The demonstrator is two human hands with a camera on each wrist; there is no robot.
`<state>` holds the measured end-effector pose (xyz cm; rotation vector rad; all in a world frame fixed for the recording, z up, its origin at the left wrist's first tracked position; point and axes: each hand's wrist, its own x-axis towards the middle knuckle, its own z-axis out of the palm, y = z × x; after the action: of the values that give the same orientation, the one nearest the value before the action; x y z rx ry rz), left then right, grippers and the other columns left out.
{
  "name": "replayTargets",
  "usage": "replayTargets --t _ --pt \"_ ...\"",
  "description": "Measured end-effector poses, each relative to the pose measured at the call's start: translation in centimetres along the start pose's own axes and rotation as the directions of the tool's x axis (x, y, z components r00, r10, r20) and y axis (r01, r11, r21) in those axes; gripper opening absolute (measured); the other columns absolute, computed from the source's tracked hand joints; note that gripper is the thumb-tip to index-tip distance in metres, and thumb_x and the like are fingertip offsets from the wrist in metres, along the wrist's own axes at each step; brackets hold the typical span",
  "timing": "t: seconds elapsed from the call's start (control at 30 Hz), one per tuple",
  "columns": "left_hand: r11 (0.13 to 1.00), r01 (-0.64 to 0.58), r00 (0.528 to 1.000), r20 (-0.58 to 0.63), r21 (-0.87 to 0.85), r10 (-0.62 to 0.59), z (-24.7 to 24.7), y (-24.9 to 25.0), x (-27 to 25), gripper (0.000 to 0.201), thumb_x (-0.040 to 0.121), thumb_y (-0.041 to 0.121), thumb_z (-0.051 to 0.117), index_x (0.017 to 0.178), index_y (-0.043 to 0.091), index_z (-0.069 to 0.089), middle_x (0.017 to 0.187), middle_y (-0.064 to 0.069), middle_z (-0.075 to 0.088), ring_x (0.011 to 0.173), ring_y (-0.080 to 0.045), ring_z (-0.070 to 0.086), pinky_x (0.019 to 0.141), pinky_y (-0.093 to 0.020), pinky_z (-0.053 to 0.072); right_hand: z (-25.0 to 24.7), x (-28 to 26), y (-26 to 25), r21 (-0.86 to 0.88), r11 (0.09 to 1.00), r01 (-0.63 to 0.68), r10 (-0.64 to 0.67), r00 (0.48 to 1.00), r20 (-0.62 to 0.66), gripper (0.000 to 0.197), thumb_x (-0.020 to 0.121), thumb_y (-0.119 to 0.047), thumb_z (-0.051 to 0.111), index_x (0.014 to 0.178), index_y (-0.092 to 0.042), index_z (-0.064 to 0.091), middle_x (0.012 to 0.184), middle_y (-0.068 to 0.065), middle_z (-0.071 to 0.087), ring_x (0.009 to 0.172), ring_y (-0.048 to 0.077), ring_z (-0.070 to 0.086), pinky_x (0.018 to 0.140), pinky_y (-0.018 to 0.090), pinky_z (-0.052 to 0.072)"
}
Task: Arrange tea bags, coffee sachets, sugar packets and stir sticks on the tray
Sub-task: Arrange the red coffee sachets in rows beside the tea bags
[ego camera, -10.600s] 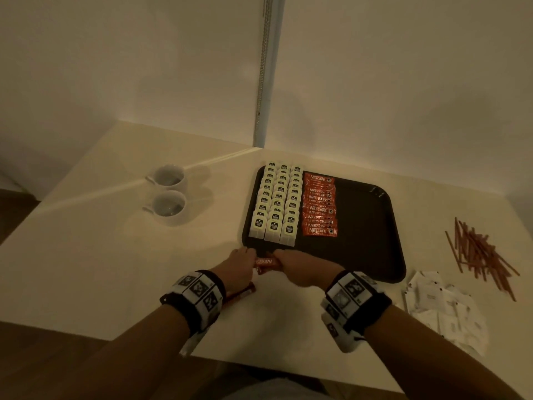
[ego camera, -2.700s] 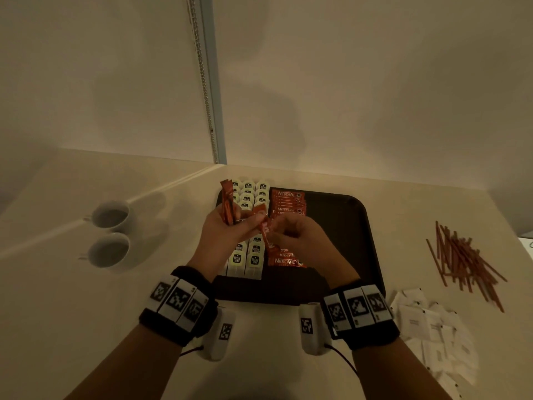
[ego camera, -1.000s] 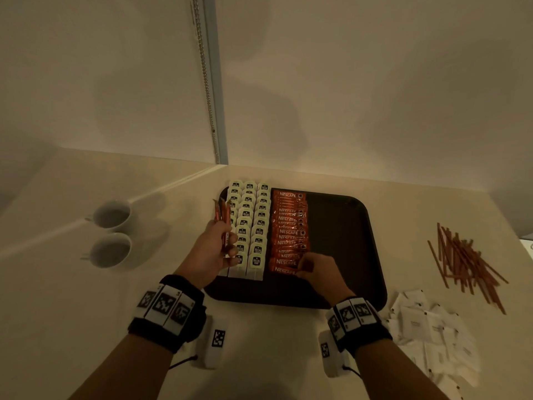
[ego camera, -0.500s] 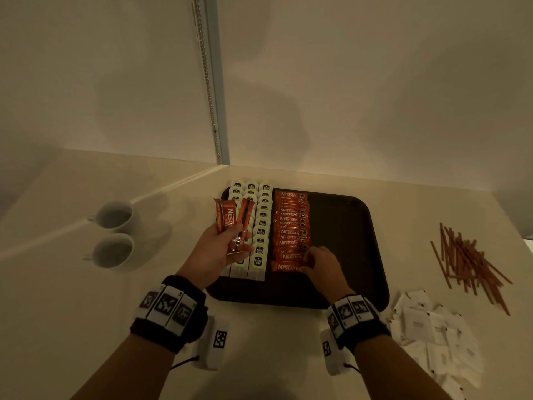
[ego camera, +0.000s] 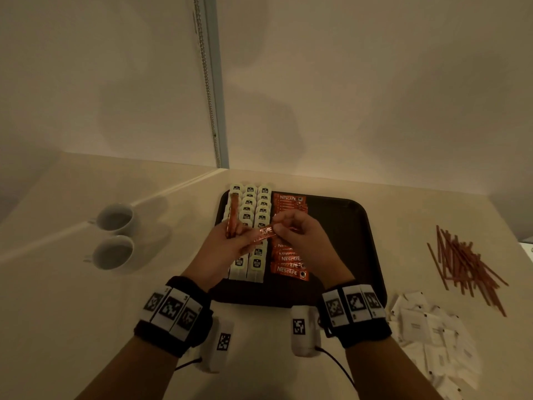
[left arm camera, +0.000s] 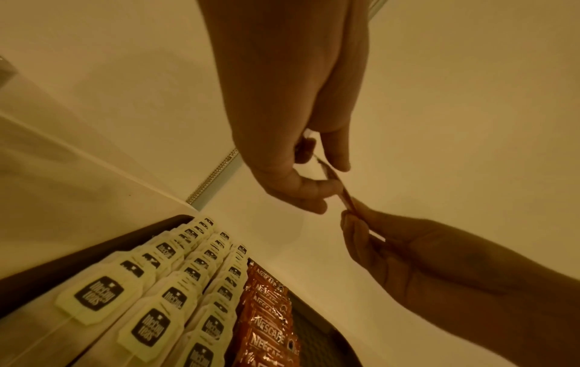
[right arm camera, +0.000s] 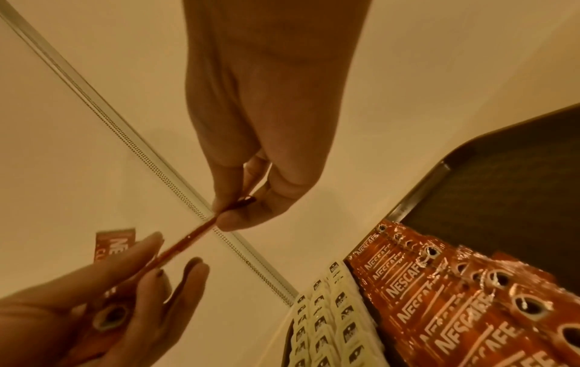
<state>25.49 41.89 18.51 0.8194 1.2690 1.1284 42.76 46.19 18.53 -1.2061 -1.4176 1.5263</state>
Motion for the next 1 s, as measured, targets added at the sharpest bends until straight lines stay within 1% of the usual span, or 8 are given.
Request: replayTargets --t 0.07,0.13,0.27,0.37,0.63,0.77,0.9,1.0 --pt "0.994 -0.009 1.000 -0.019 -0.112 0.006 -0.2 0.2 0.0 0.034 0.086 -0.003 0.061 0.062 0.019 0.050 0.071 0.003 0.068 0.084 -0.016 0.069 0.071 -0.022 0.055 -0.2 -0.3 0.1 0.055 0.998 0.004 -0.002 0.999 -0.037 0.011 0.088 -0.004 0.059 0.095 -0.011 0.062 0.098 0.011 0.062 0.082 0.014 0.065 0.074 0.022 0.054" --pt "0.993 -0.056 0.997 -0.064 -0.105 0.049 -0.2 0.2 0.0 0.037 0.083 -0.007 0.063 0.061 0.017 0.045 0.069 0.002 0.068 0.083 -0.019 0.070 0.071 -0.023 0.055 -0.2 -0.7 0.2 0.105 0.994 -0.006 0.011 0.999 -0.047 0.009 0.087 -0.002 0.058 0.091 -0.010 0.059 0.097 0.008 0.062 0.082 0.015 0.065 0.076 0.024 0.055" --pt "0.989 -0.145 0.980 -0.141 -0.026 0.140 -0.1 0.4 -0.3 0.041 0.078 -0.005 0.069 0.064 0.016 0.037 0.067 0.001 0.066 0.075 -0.016 0.068 0.069 -0.025 0.054 0.0 -1.2 0.5 0.060 0.998 -0.026 0.027 1.000 -0.008 0.011 0.088 -0.003 0.057 0.096 -0.010 0.059 0.101 0.009 0.062 0.080 0.011 0.066 0.071 0.022 0.055" --pt "0.984 -0.175 0.969 -0.182 -0.040 0.165 0.0 0.4 -0.2 0.040 0.078 -0.004 0.071 0.066 0.016 0.038 0.074 -0.002 0.068 0.081 -0.020 0.069 0.074 -0.031 0.054 0.0 -1.2 0.2 -0.030 1.000 0.005 -0.005 1.000 -0.003 0.013 0.088 -0.005 0.060 0.097 -0.012 0.063 0.097 0.002 0.066 0.082 0.012 0.066 0.075 0.025 0.056" --pt "0.952 -0.261 0.921 -0.253 0.161 0.296 0.3 1.1 -0.5 0.041 0.074 0.000 0.076 0.062 0.017 0.041 0.075 -0.006 0.068 0.085 -0.026 0.070 0.083 -0.044 0.056 0.1 -1.3 0.4 -0.036 0.999 0.002 -0.002 1.000 -0.002 0.013 0.086 -0.009 0.063 0.099 -0.009 0.067 0.093 0.007 0.068 0.085 0.017 0.067 0.079 0.027 0.056" --pt "0.944 -0.267 0.915 -0.258 0.194 0.312 0.3 1.0 -0.6 0.038 0.073 0.003 0.078 0.063 0.015 0.043 0.074 -0.008 0.067 0.082 -0.025 0.070 0.081 -0.040 0.056 -0.1 -1.3 0.1 -0.041 0.999 0.024 -0.023 0.999 0.026 0.011 0.086 -0.009 0.063 0.095 -0.013 0.068 0.095 0.008 0.067 0.086 0.015 0.067 0.076 0.023 0.056" --pt "0.953 -0.235 0.935 -0.222 0.194 0.275 0.3 1.1 -0.7 0.034 0.077 0.006 0.076 0.066 0.014 0.045 0.074 -0.009 0.066 0.079 -0.021 0.070 0.075 -0.034 0.057 -0.9 -1.1 0.4 -0.271 0.961 0.057 -0.050 0.998 0.034 0.011 0.084 -0.018 0.067 0.085 -0.030 0.067 0.094 -0.002 0.067 0.092 0.015 0.062 0.083 0.027 0.052" --pt "0.982 -0.138 0.961 -0.224 0.131 0.165 0.4 1.1 -0.8 0.026 0.090 0.016 0.062 0.070 0.025 0.049 0.059 0.008 0.056 0.053 -0.007 0.057 0.059 -0.025 0.050 -3.0 -0.9 1.8 -0.428 0.904 -0.015 0.020 1.000 0.008 0.010 0.084 -0.017 0.067 0.087 -0.027 0.066 0.093 -0.009 0.064 0.089 0.007 0.060 0.082 0.021 0.048"
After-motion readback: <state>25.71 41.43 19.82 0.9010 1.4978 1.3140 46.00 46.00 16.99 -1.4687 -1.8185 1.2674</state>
